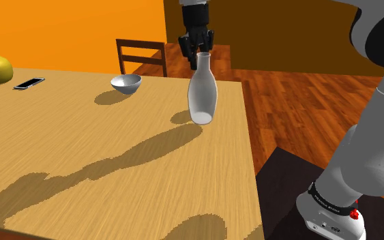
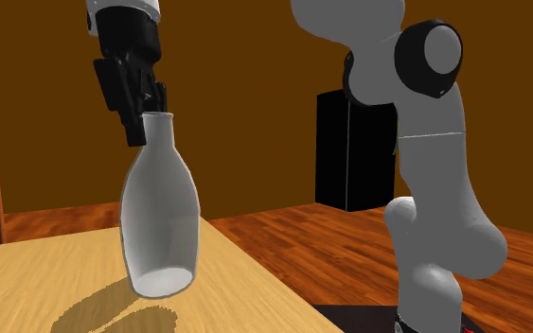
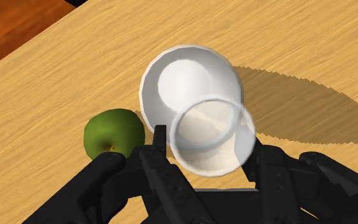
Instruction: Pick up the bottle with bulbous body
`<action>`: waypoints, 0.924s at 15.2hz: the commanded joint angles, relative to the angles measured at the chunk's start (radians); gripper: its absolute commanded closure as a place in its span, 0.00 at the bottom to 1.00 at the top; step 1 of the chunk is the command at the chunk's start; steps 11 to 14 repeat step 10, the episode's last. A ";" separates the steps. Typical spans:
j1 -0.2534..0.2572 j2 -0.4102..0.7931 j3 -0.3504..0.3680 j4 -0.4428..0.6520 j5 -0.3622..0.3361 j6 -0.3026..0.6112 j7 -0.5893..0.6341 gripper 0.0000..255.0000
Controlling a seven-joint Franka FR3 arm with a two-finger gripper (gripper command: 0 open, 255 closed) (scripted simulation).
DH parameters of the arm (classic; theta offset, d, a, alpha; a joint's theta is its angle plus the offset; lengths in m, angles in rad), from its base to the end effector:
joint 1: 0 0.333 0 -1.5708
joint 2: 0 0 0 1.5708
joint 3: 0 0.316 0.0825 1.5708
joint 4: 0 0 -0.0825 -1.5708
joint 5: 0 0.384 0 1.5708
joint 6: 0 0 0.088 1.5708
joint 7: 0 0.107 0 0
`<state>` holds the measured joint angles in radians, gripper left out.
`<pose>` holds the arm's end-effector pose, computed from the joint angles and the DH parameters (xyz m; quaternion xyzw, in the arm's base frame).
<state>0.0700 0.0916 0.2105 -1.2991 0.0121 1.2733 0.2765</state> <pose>0.5283 0.1465 0.6746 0.9982 0.0036 -0.0597 0.0010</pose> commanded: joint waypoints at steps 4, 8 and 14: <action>0.008 0.049 0.005 0.138 -0.010 -0.090 0.010 1.00; 0.019 0.105 0.009 0.278 -0.022 -0.174 0.019 1.00; 0.020 0.108 0.009 0.283 -0.023 -0.177 0.020 1.00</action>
